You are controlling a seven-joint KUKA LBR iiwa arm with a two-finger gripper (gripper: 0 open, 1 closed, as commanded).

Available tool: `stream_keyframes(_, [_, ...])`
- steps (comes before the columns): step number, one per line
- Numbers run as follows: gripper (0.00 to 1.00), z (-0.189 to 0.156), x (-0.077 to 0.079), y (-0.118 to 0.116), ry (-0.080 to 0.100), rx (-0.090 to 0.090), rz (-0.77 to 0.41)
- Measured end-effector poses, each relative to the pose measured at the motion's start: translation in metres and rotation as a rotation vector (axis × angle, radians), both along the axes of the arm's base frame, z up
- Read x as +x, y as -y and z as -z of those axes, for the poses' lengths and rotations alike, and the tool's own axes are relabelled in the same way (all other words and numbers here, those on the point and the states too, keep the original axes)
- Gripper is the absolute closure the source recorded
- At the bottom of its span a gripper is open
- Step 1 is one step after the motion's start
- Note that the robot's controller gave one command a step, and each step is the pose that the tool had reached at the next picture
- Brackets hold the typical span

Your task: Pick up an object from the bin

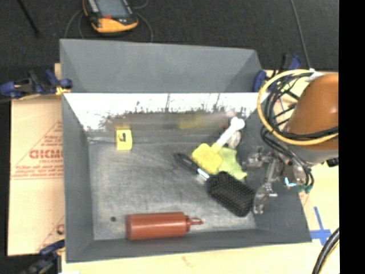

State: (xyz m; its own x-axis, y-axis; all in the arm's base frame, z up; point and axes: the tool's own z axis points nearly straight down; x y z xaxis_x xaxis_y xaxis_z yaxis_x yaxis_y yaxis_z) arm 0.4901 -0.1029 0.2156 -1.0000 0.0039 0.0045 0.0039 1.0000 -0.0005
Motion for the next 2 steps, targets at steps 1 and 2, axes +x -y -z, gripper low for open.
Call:
stream_keyframes(1, [0.00, -0.004, 0.002, -0.001, 0.008, -0.001, -0.004])
stream_keyframes(2, [0.00, 0.043, 0.007, 0.002, 0.011, 0.000, 0.134])
